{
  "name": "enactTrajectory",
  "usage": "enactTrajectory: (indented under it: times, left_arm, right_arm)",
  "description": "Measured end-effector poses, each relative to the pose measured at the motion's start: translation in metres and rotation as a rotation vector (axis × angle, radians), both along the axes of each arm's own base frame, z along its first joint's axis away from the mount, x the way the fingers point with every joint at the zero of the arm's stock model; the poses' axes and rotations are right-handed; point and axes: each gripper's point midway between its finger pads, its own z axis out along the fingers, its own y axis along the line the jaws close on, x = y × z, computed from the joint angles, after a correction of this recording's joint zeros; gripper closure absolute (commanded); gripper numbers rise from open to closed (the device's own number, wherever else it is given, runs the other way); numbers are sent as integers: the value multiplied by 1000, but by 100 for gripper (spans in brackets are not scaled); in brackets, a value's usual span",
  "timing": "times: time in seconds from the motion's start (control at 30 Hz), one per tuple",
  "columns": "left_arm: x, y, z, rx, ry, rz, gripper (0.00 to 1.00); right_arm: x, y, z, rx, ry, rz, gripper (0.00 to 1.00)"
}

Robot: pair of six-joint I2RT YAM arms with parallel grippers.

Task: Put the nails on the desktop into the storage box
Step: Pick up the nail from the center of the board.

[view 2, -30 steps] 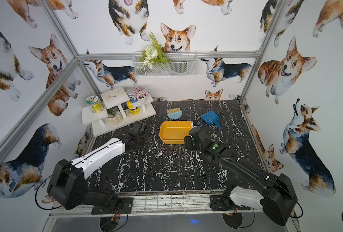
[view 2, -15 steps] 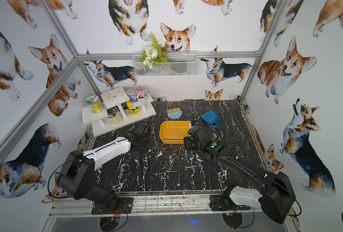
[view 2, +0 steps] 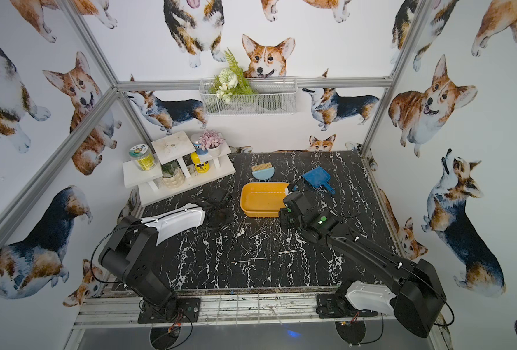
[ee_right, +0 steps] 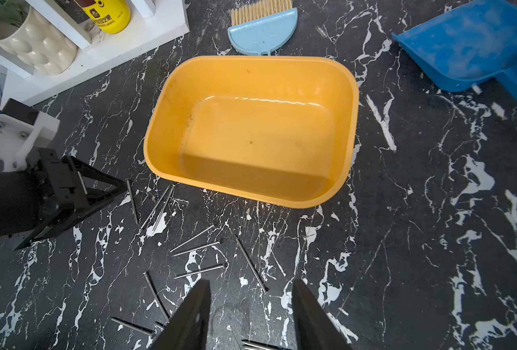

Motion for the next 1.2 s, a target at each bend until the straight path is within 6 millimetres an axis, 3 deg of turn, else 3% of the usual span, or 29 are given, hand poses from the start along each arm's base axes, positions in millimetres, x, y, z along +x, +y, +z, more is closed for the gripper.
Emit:
enactTrajectory:
  times: [0.83,1.2]
  left_arm:
    - [5,2,-15,58,28,-29,69]
    - [4,7,-19,85,41,-30,88]
  right_arm:
    - [-4,-2,0,12,0,-1,57]
    - [-7,0,-5,16,15,11,57]
